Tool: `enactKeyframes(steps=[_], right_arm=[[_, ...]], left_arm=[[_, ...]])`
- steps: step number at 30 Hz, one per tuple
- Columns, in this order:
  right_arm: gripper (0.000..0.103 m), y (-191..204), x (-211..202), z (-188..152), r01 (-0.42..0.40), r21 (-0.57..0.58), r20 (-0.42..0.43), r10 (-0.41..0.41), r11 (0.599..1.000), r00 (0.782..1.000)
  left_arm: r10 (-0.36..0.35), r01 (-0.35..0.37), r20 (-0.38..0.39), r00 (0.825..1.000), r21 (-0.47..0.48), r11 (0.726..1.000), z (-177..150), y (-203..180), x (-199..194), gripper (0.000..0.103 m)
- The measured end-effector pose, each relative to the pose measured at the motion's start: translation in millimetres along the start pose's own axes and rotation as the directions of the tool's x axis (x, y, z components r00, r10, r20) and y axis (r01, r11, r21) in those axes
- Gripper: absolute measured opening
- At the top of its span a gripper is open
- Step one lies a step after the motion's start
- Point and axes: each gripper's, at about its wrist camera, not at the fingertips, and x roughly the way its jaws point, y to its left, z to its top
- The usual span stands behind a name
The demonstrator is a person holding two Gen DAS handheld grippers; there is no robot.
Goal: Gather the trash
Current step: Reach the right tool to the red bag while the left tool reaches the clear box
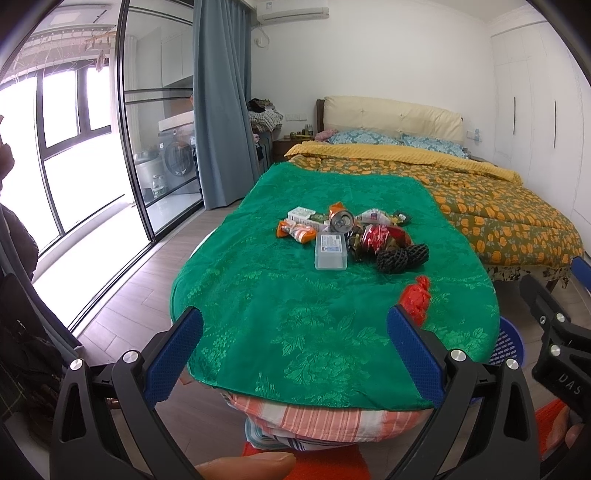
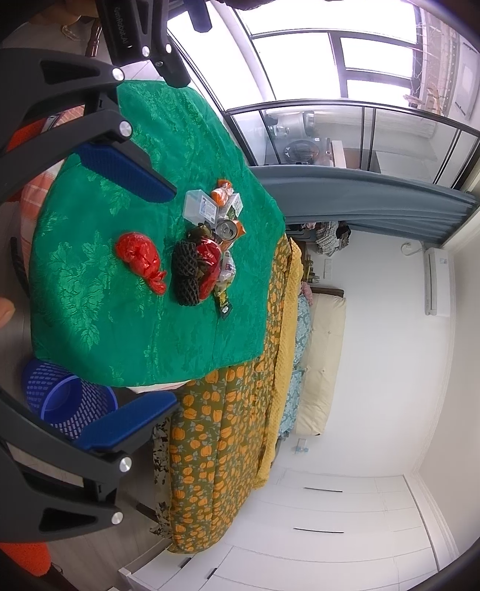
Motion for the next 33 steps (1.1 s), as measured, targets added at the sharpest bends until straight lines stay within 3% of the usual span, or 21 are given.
enactKeyframes(steps=[5,11,15,19,25,30,33], right_arm=[[0.098,-4,13,-4,-0.021,0.001,-0.026,0.021,1.000,0.999],[0.098,-14,49,-21,-0.055,0.059,-0.157,0.064,0.997,0.986],[0.098,-14,72,-36,-0.124,0.107,-0.214,0.144,0.987,0.966],[0.098,-5,95,-48,-0.148,0.097,-0.271,0.169,0.984,0.948],[0.098,-4,143,-56,-0.179,0.171,-0.394,0.234,0.969,0.889],[0.098,7,177,-46,-0.199,0.204,-0.418,0.270,0.958,0.868],[0.098,16,198,-41,-0.202,0.185,-0.436,0.265,0.962,0.860]], left_arm=[[-0.005,0.005,-0.041,0.999,0.000,1.000,-3,-1,17,0.099],[-0.040,0.041,-0.132,0.990,0.009,0.999,-11,-2,53,0.099],[-0.040,0.048,-0.199,0.979,0.035,0.998,-17,-7,80,0.099],[-0.045,0.053,-0.258,0.965,0.027,0.998,-22,-7,114,0.099],[-0.027,0.042,-0.315,0.949,0.043,0.998,-18,-7,164,0.099],[-0.012,0.027,-0.373,0.928,0.036,0.999,-8,-4,202,0.099],[0.006,0.012,-0.375,0.927,0.044,0.999,-8,-3,214,0.099]])
